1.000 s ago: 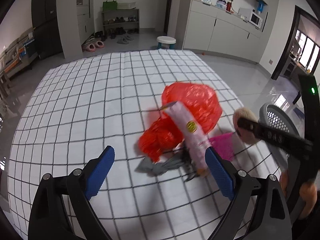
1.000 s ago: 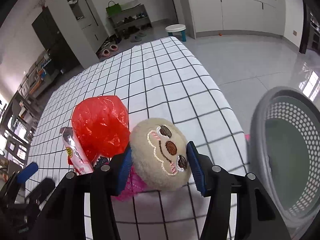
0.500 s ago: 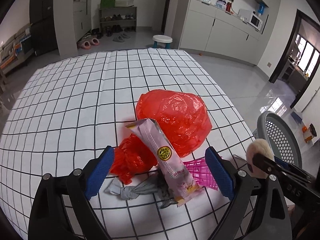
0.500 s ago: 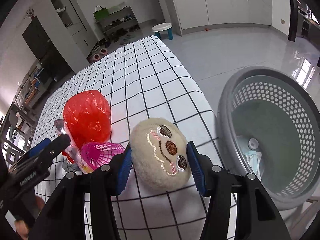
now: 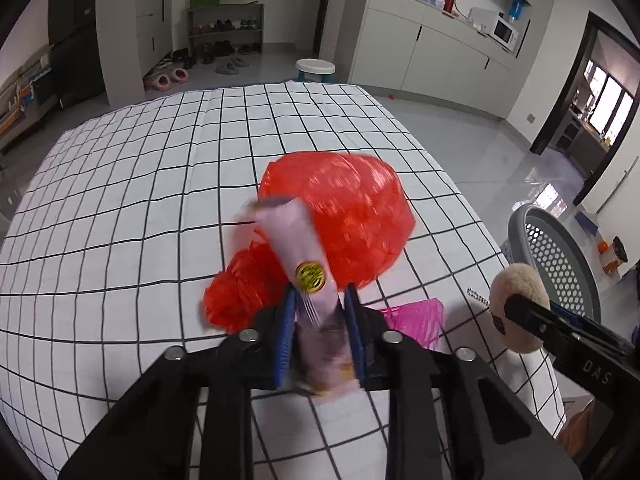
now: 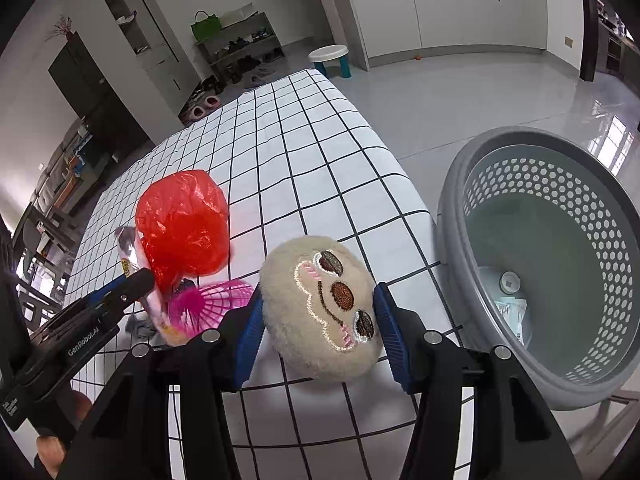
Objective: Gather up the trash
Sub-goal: 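Grasp the pink snack wrapper with the left tool while the right tool holds the ball, then carry wrapper and ball over the grey basket and open both tools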
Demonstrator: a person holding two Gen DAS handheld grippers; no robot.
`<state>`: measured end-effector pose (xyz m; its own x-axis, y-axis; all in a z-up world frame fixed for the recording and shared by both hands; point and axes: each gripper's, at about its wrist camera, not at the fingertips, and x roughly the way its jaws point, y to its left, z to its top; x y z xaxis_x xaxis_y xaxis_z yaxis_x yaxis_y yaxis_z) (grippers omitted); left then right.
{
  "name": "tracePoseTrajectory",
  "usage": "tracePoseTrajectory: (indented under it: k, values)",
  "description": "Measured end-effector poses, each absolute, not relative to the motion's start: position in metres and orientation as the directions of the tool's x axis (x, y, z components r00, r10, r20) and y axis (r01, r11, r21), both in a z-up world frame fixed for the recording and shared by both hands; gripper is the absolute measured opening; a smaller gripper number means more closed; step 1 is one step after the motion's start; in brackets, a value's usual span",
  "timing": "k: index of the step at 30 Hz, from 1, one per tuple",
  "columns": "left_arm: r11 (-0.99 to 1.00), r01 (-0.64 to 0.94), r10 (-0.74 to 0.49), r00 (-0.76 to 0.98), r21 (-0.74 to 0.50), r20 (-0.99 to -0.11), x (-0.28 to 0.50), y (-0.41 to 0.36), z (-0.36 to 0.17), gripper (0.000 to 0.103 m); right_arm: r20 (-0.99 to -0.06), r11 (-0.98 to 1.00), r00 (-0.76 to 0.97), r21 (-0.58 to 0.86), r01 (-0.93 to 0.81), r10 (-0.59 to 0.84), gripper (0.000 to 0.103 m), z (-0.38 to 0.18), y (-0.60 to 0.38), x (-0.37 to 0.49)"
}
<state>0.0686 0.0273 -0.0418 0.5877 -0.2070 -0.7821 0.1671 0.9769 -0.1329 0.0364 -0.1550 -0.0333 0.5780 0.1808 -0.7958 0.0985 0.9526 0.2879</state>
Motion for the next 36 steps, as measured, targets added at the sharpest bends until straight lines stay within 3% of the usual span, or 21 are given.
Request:
tracePoseTrajectory:
  k: [13,28,36]
  values:
    - [0.965,0.24,-0.242,0.647,-0.108,-0.723,0.039,0.027,0.004,0.022,-0.773,0.949,0.616,0.29,0.127,0.153,0.052,-0.02,-0.175,0.013]
    - [0.839,0.535,-0.453,0.59,-0.097,-0.668,0.037,-0.1,0.028,0.022,-0.761,0.909,0.647,0.233,0.346,-0.051,0.052,-0.003,-0.267,-0.031]
    - [0.745,0.659,-0.519,0.469,-0.108,-0.715,0.061,-0.176,0.014,0.022,-0.782,0.871,0.614,0.224,0.436,-0.107,0.052,-0.021,-0.312,-0.028]
